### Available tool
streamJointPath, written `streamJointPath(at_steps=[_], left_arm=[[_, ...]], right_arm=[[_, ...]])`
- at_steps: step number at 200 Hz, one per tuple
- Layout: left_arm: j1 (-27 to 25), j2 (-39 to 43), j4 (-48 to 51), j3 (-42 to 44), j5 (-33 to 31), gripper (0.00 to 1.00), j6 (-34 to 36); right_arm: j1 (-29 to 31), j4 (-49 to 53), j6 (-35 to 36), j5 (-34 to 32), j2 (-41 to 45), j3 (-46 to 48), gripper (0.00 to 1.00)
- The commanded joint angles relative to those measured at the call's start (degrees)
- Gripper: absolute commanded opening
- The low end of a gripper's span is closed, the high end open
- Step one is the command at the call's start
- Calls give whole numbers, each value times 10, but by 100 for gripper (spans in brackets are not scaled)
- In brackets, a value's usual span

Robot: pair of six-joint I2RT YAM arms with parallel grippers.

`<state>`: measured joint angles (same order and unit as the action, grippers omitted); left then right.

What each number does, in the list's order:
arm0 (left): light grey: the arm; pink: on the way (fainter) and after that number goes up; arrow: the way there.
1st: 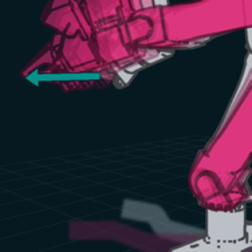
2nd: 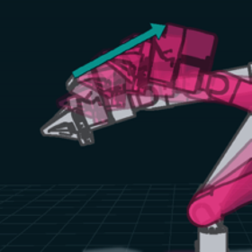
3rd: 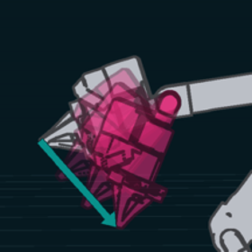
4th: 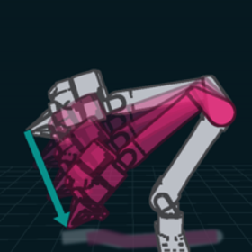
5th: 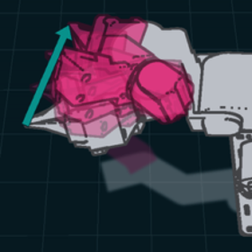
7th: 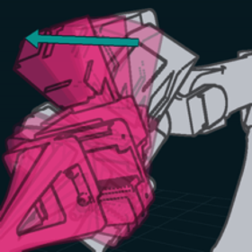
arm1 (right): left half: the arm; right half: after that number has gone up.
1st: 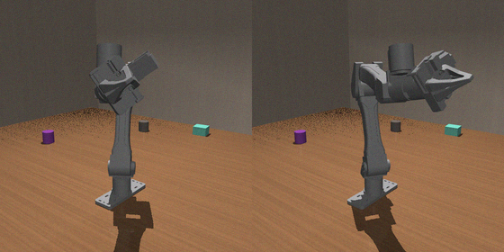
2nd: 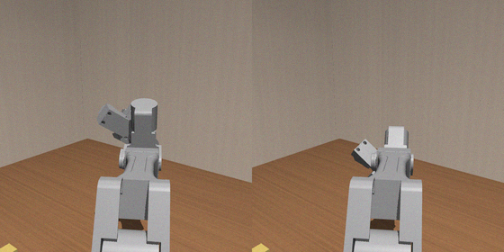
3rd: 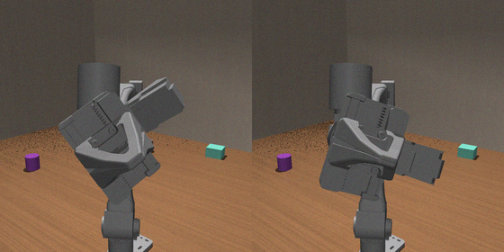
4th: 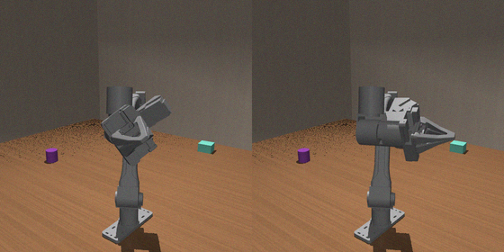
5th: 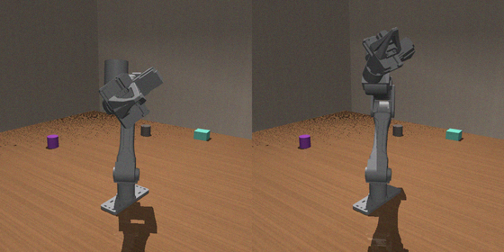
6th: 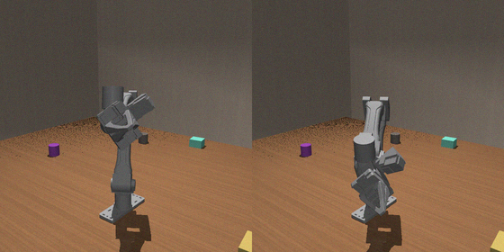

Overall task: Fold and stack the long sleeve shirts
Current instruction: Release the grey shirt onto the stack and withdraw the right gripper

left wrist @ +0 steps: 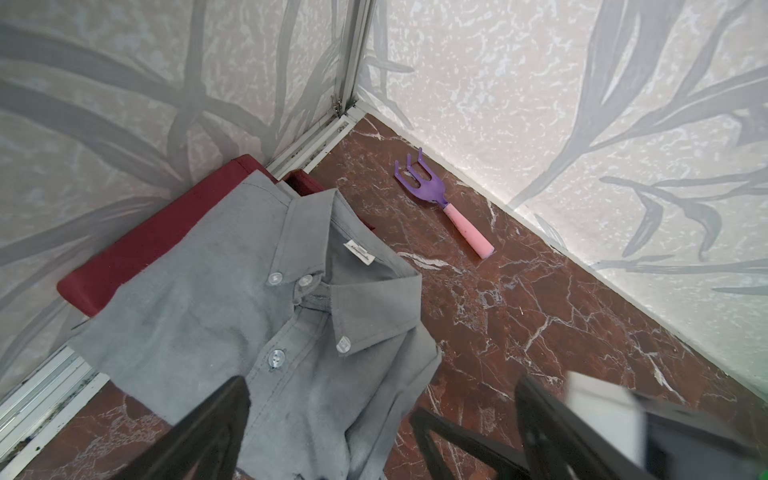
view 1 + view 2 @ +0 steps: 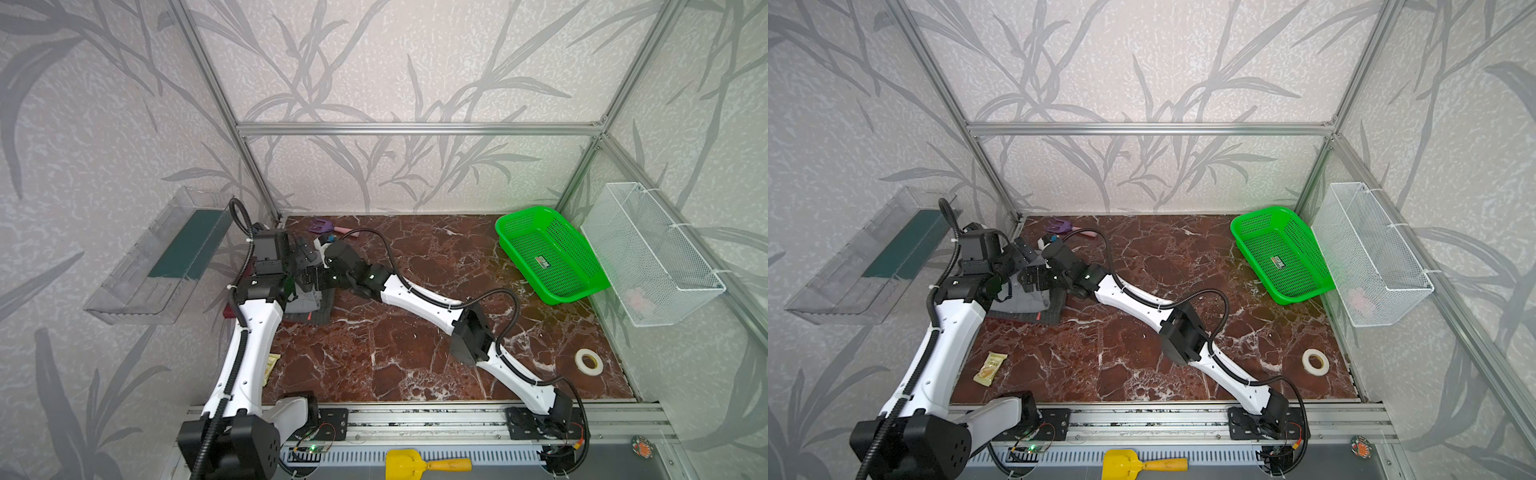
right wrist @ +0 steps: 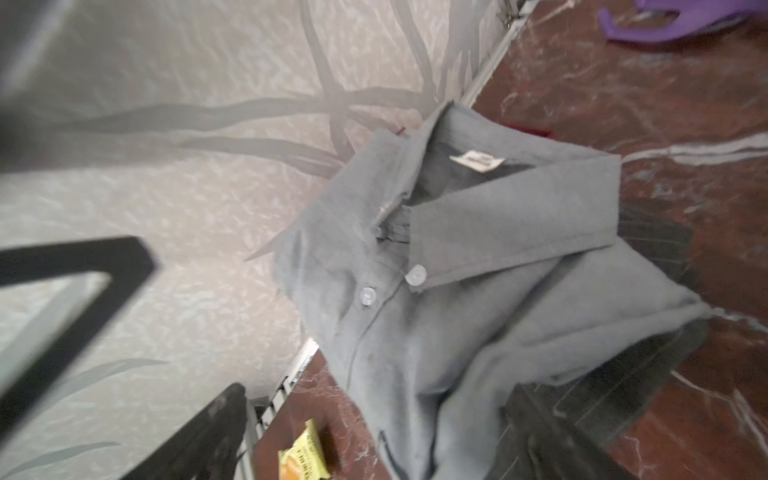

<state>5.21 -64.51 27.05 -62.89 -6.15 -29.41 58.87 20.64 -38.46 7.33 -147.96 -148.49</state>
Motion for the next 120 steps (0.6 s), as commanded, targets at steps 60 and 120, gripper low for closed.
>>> streamJointPath(at_steps=[60, 120], left_arm=[[-18, 74, -56, 73, -8, 99, 10], [-43, 148, -163, 223, -22, 99, 68]], right_arm=[[-88, 67, 47, -75, 249, 214, 99], [-186, -95, 194, -139, 596, 632, 99]])
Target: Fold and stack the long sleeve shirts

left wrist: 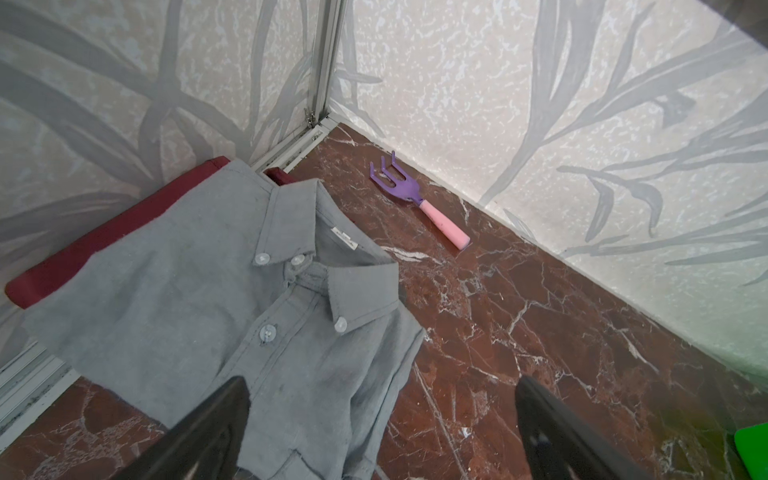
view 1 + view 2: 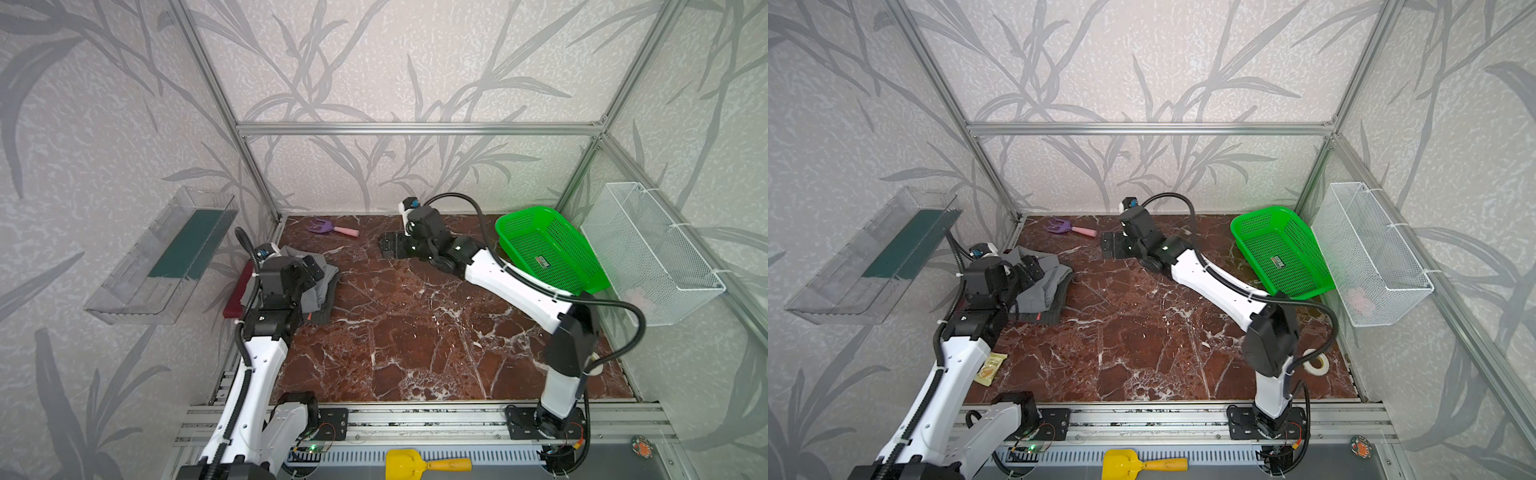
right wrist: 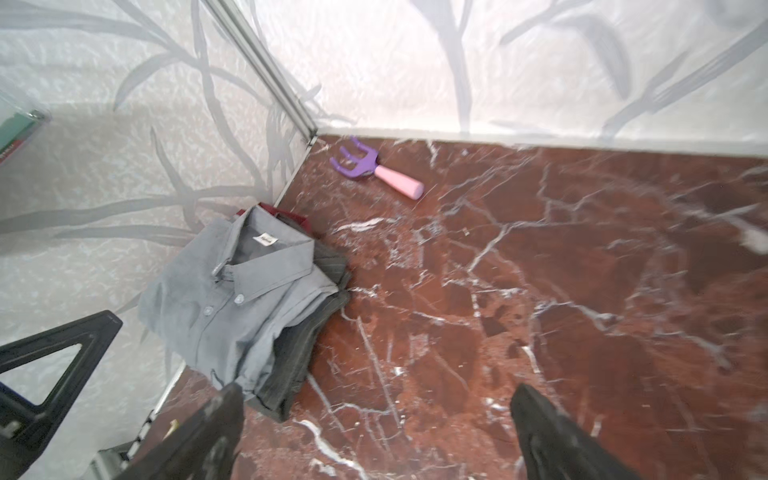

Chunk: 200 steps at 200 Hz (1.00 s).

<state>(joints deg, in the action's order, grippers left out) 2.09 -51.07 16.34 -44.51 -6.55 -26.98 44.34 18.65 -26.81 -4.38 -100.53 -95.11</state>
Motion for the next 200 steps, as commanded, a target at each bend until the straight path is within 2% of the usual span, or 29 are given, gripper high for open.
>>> streamJointPath(at_steps=[1, 32, 49, 59, 82, 96, 110, 127, 148, 200], left_arm=[[-12, 15, -59, 42, -18, 99, 45], [-19, 42, -122, 131, -67, 99, 67], [-21, 41, -152, 163, -85, 99, 76], [-21, 37, -182, 184, -79, 99, 78], [-21, 14, -250, 209, -75, 99, 96], [-21, -21, -277, 213, -82, 99, 109], [-19, -60, -325, 223, -83, 99, 113], [-15, -86, -344, 222, -80, 99, 140], [-13, -132, -434, 261, -104, 99, 149], [-3, -209, -560, 268, -76, 99, 168]], right_arm=[[-44, -77, 80, -21, 127, 105, 99], [-120, -99, 143, -20, 296, 291, 99], [-153, -143, 186, -75, 378, 404, 99], [-183, -156, 201, -97, 410, 454, 99], [-265, -176, 218, -102, 444, 538, 99], [-284, -227, 258, -120, 440, 587, 99], [-288, -321, 286, -174, 422, 645, 99], [-289, -448, 331, -192, 392, 709, 99], [-305, -505, 300, -191, 338, 723, 99], [-336, -602, 285, -148, 226, 732, 99]])
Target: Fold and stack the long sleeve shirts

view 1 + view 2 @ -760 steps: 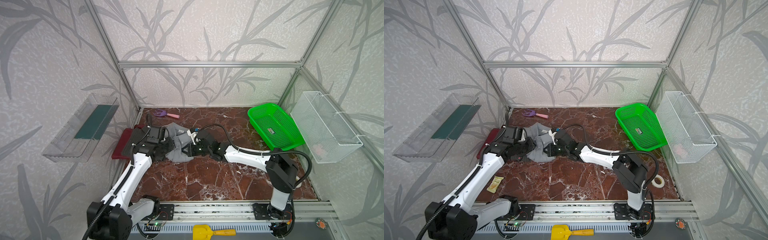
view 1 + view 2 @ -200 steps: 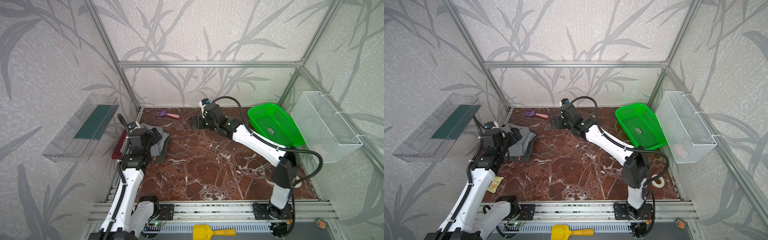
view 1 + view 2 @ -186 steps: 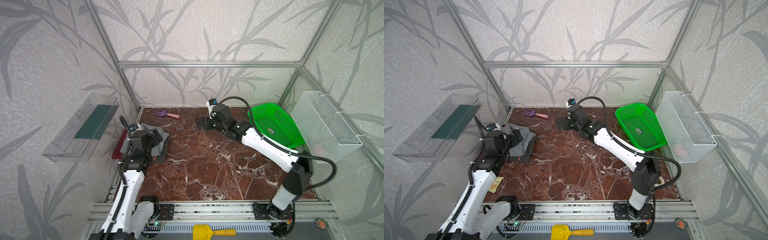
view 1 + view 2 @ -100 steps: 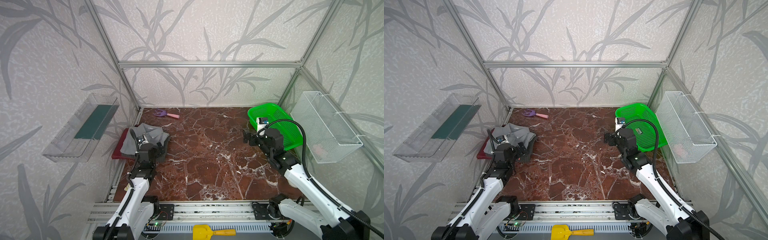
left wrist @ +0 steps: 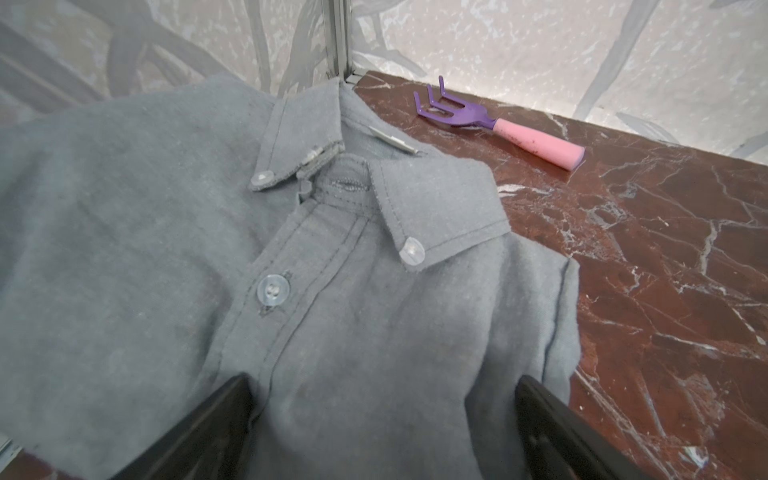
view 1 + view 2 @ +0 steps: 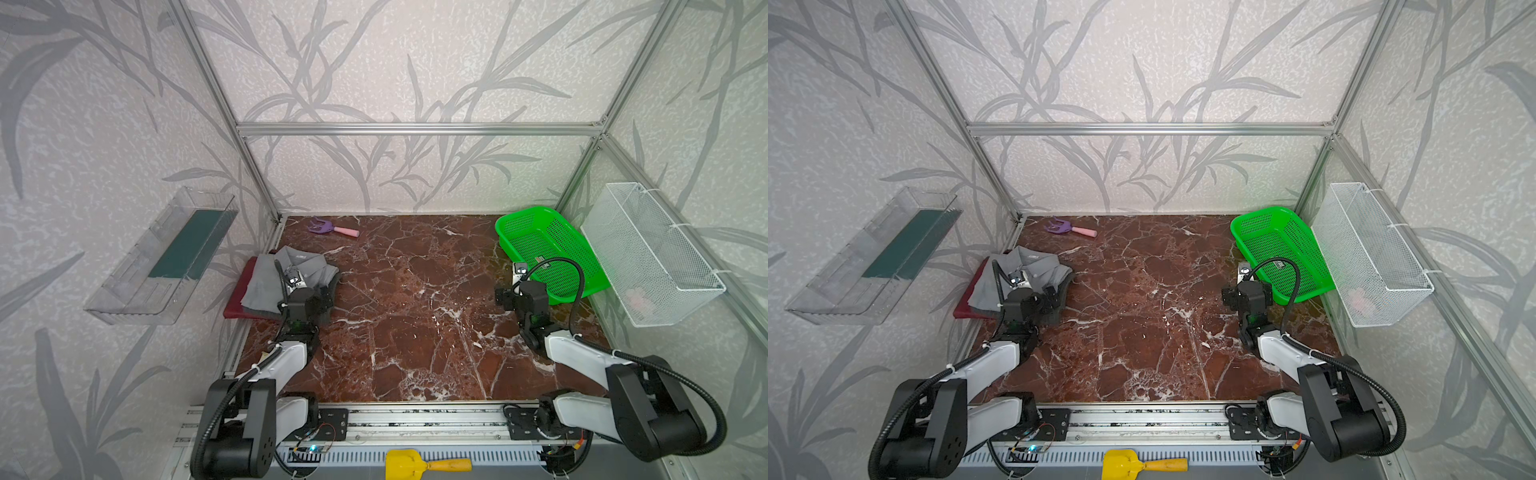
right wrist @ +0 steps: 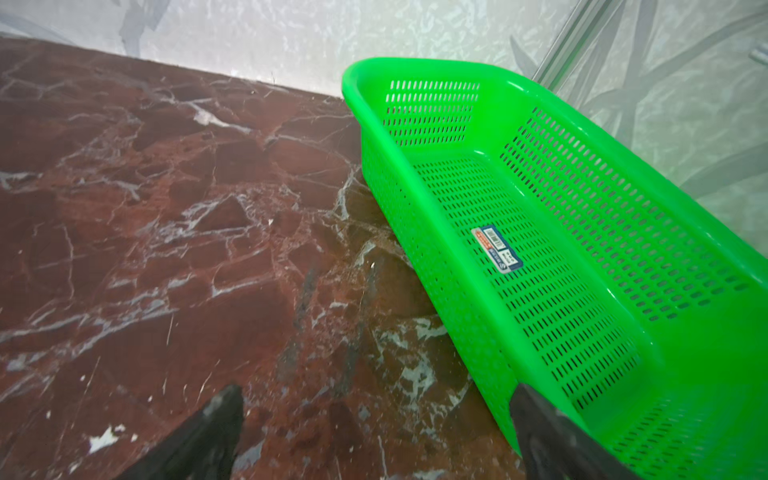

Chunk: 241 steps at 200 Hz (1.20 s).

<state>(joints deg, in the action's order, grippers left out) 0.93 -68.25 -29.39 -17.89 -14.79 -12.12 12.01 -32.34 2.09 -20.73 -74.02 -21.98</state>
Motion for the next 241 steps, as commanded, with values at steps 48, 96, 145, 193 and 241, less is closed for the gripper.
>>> streamJointPath(at_steps=[48, 96, 145, 193, 241], left_arm=[[22, -128, -193, -10, 31, 99, 55], [10, -201, -238, -29, 18, 99, 74], [5, -214, -279, -20, 13, 99, 82], [0, -215, -278, -21, 6, 99, 85], [1, -216, -279, -21, 6, 99, 86]], right_arm=[[-28, -214, 14, 62, -136, 15, 99], [-55, -260, 1, 105, -169, 17, 99], [-54, -265, 2, 104, -171, 19, 99], [-54, -266, 2, 104, -171, 19, 99], [-54, -266, 2, 104, -171, 18, 99]])
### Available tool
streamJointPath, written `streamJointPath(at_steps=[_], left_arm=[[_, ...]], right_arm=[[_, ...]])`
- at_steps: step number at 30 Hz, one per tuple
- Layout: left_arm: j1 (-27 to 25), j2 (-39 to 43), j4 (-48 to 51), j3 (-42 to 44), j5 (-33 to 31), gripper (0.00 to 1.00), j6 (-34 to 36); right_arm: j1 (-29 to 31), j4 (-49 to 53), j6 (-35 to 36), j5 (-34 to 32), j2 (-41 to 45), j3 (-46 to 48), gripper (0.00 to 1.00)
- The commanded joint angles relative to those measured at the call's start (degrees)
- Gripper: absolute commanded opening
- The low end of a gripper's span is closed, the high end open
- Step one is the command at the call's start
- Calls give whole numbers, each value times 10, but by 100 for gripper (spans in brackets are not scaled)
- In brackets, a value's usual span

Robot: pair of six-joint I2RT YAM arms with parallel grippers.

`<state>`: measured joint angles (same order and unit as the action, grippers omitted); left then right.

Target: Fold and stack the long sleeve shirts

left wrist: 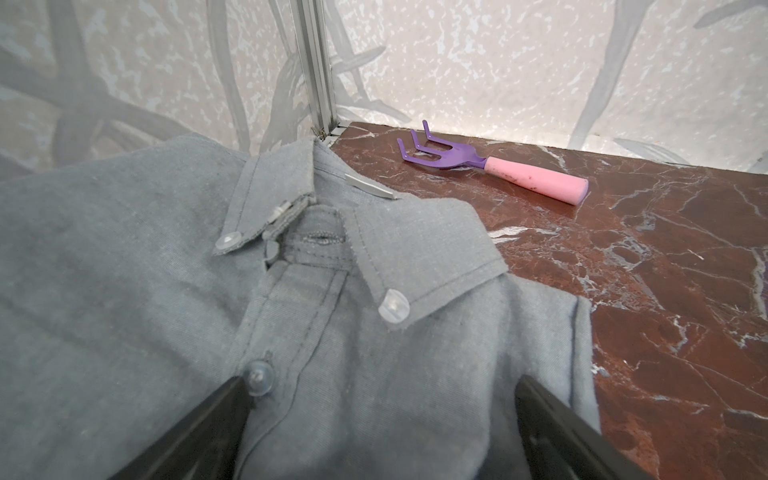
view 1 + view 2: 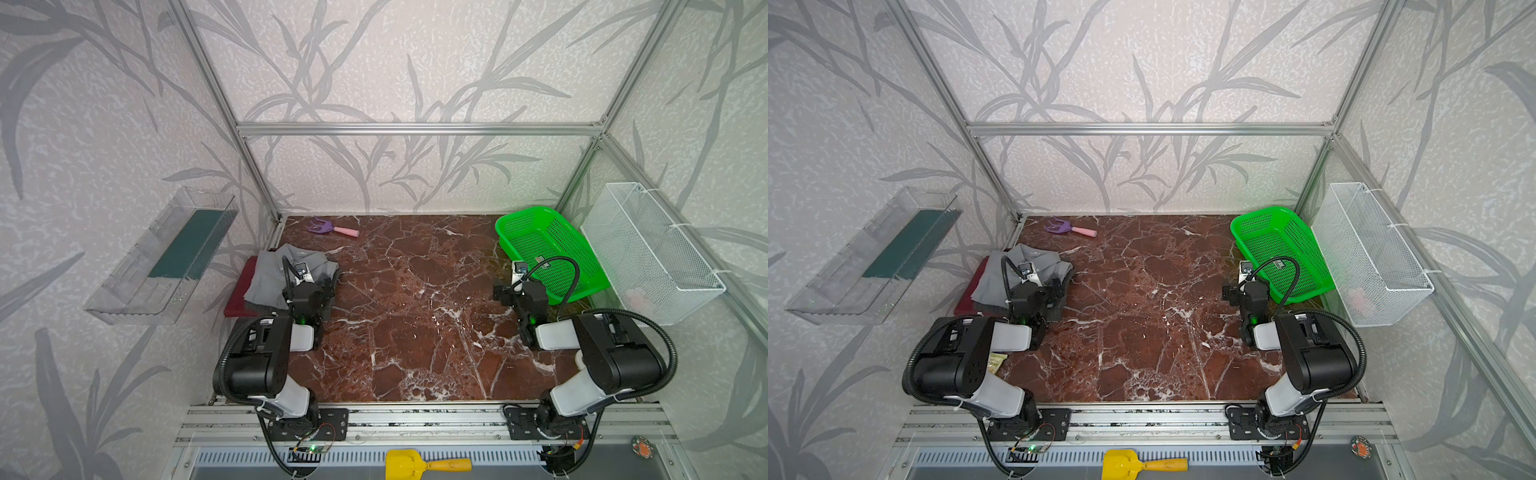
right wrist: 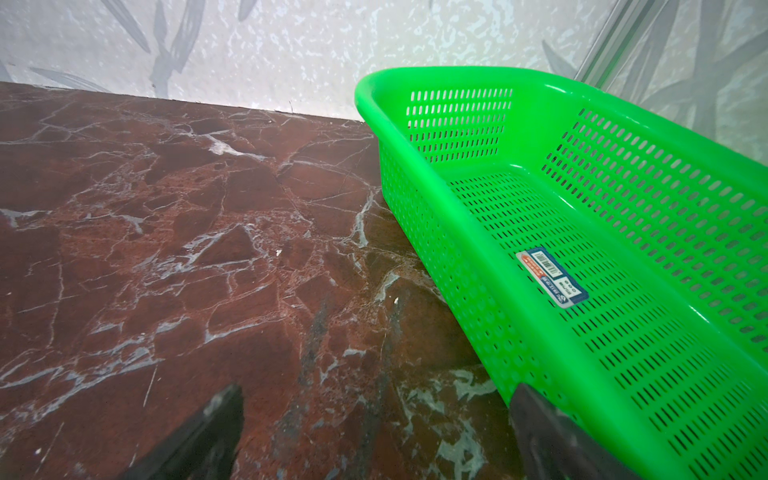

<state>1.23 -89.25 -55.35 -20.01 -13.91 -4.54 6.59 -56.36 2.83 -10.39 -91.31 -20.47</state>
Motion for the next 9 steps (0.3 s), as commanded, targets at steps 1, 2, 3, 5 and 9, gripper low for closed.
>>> streamJointPath(at_steps=[1, 2, 3, 5, 9], left_arm=[[-2, -6, -20, 0, -2, 99, 10], [-3, -6, -20, 0, -2, 99, 10], [-3, -6, -20, 1, -3, 99, 10], [-2, -6, -18, 0, -3, 99, 8], [3, -5, -19, 0, 2, 99, 6]], right_arm=[[1, -26, -5, 0, 2, 3, 99], [0, -26, -5, 0, 2, 3, 99], [0, -26, -5, 0, 2, 3, 99], [0, -26, -5, 0, 2, 4, 99], [0, -26, -5, 0, 2, 4, 99]])
